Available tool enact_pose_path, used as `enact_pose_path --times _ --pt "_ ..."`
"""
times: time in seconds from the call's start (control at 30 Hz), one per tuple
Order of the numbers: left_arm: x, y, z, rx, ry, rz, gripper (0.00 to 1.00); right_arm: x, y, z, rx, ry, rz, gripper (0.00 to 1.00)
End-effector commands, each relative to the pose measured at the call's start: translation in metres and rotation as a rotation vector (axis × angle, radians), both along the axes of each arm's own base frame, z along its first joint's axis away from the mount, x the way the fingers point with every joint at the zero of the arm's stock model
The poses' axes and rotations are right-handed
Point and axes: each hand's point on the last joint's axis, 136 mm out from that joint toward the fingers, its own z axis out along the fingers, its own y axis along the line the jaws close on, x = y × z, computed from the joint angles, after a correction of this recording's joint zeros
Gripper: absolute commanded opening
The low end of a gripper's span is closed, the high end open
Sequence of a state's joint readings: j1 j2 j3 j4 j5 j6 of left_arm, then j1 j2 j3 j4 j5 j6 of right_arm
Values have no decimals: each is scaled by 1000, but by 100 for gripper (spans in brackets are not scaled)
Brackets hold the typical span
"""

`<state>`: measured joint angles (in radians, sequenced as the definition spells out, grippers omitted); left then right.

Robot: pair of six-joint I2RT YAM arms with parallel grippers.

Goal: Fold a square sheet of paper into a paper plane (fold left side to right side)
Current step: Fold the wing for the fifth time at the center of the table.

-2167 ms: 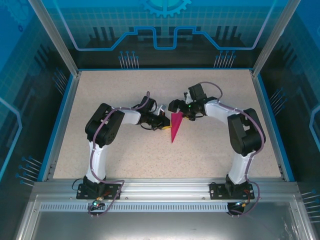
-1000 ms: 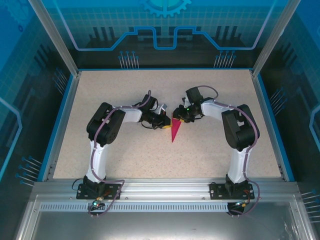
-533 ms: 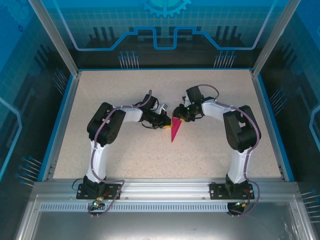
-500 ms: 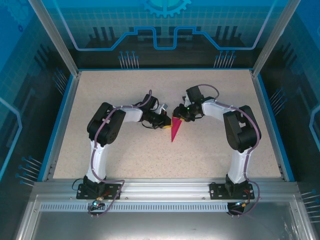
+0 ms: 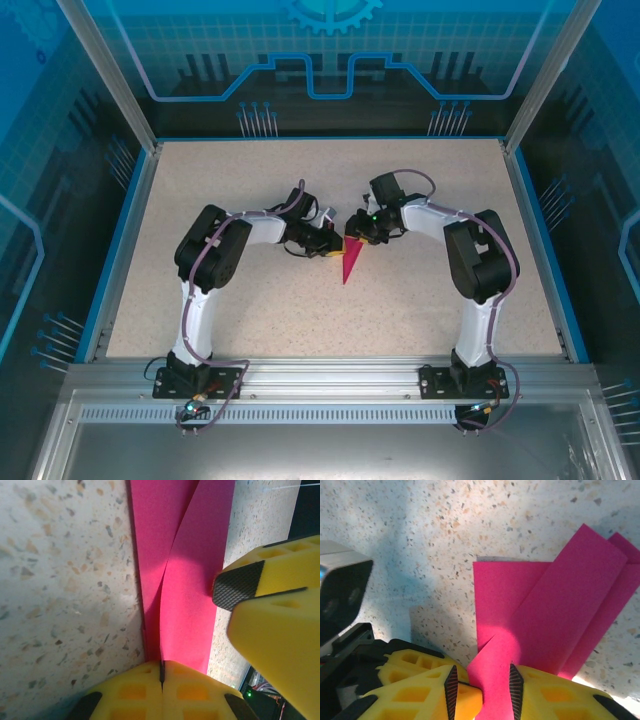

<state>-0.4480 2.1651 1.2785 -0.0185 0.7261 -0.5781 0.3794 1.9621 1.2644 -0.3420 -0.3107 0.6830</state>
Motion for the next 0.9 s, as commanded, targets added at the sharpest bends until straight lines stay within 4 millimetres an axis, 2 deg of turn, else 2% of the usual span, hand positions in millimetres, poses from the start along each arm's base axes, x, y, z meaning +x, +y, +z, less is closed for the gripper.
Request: enact_pose_path --times 0.0,0.57,0.87 --pt "-4 -3 -13 28 13 -20 0 -5 0 -7 -40 24 20 35" --pt "-5 -5 -12 26 15 -26 0 -13 -10 -19 -82 58 8 35" --pt "-5 -7 -8 13 13 -22 0 -27 -19 -38 -104 121 -17 33"
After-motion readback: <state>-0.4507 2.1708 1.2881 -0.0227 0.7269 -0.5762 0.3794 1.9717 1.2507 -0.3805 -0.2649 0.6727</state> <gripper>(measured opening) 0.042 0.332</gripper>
